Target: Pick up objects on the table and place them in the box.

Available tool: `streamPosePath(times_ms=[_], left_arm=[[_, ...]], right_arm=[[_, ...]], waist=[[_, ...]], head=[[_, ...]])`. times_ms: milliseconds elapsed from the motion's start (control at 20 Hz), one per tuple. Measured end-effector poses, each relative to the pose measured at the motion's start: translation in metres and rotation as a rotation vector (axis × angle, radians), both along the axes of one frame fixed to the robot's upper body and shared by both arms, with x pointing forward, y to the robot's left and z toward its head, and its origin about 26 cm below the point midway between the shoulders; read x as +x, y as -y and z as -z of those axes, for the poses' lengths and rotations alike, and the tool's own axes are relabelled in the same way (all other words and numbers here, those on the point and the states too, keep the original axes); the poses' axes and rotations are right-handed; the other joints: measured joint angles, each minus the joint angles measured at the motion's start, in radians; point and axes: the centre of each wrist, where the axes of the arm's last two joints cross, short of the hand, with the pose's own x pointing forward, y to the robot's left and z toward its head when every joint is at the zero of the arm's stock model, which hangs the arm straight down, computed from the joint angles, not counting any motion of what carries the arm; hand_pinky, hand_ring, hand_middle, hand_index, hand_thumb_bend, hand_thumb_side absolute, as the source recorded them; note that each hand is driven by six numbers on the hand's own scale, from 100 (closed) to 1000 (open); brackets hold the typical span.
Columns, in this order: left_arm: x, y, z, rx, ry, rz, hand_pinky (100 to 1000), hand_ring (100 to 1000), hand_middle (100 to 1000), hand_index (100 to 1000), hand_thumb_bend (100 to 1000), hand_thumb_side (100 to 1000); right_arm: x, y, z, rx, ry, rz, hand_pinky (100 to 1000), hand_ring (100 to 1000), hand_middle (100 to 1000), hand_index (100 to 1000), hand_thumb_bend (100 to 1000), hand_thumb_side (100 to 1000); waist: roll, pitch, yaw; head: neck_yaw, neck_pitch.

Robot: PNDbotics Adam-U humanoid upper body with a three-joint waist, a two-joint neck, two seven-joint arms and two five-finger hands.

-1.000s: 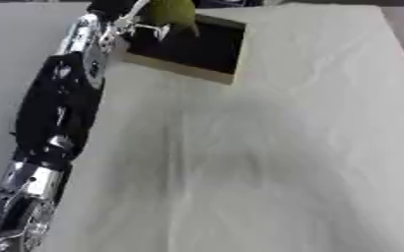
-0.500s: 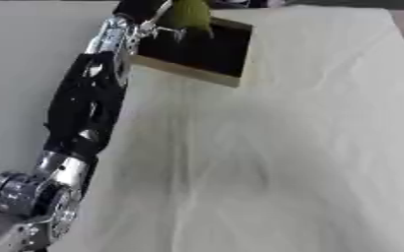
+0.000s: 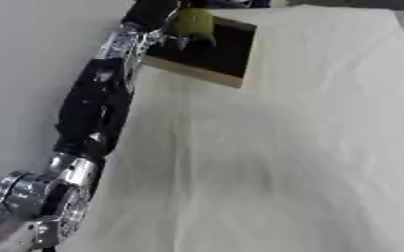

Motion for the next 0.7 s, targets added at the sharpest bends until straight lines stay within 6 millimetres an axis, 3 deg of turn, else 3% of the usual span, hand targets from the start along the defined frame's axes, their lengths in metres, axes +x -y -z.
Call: streamPosePath(times_ms=[150,300,500,650,700], left_arm=[[0.0007,-0.0006,0.0029,-0.005,-0.024,-0.018,661,600,711,875,228,100],[0.0007,-0.0006,0.0029,-0.007,-0.038,-0.032,779,747,813,922,314,100],[0.0007,-0.0003,0.0028,0.006,-0.037,-0.044,885,831,859,954,371,100],[0.0005,0.0007,0.0027,0.022,-0.025,-0.056,885,831,859,954,371,100],[0.0005,0.0007,0.0027,0.027,-0.022,-0.058,856,816,844,934,293,100]], right_arm=[[0.0000,-0.0004,0.0002,0.003,-0.001,-0.002,796,738,597,767,100,556],[0.0002,-0.0016,0.0004,0.010,-0.004,-0.007,796,738,596,767,100,555],[0.0002,-0.0015,0.0006,0.011,-0.006,-0.007,796,738,596,767,100,557],[0.0001,-0.0014,0.0008,0.011,-0.008,-0.007,796,738,596,767,100,557],[0.0001,-0.0014,0.0008,0.011,-0.008,-0.006,796,739,596,768,100,560]], waist=[[0.000,0.000,0.000],[0.000,0.000,-0.002],[0.002,-0.001,-0.001],[0.002,-0.001,0.000],[0.002,-0.001,0.000]], head=[[-0.005,-0.002],[-0.008,-0.003],[-0.014,-0.003],[-0.018,0.002],[-0.019,0.002]])
